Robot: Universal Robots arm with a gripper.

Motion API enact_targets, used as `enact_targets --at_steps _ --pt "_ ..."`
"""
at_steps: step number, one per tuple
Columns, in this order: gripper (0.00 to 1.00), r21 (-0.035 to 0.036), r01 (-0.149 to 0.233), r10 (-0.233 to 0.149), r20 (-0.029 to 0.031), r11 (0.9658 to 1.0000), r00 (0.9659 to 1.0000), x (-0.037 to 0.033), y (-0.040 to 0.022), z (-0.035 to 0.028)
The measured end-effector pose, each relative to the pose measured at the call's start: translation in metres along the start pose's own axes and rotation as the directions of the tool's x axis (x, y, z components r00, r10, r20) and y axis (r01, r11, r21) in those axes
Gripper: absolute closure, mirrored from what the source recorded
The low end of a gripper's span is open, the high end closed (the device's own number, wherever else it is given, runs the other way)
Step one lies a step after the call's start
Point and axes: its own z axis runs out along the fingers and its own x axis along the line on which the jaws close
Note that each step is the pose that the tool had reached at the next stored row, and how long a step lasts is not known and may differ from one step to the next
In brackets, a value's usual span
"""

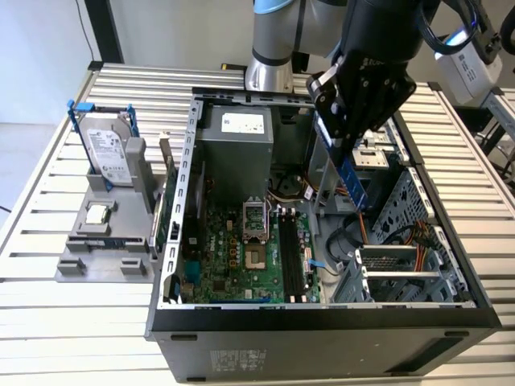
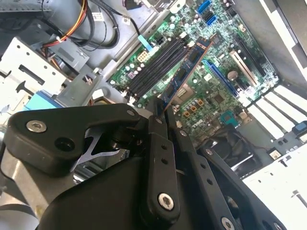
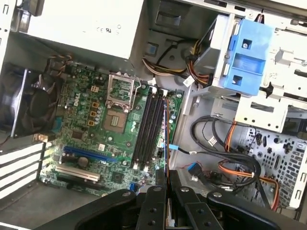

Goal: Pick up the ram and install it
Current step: 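Insert the ram into the slot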

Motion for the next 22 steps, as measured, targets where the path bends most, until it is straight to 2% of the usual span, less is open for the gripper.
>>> enact_targets --at_steps 6,10,15,18,22 --pt "1.00 -0.0003 -0.069 0.069 0.0006 0.9976 0.9976 0.0000 0.0000 0.0000" --pt "1.00 -0.0005 -0.118 0.118 0.0011 0.9930 0.9930 0.0000 0.0000 0.0000" --pt "1.00 -0.0009 -0.170 0.170 0.0016 0.9855 0.9855 0.0000 0.0001 0.0000" --pt "1.00 -0.0009 -0.182 0.182 0.0017 0.9834 0.9834 0.0000 0.0001 0.0000" --pt "1.00 -0.0008 -0.185 0.185 0.0017 0.9827 0.9827 -0.0001 0.0002 0.0007"
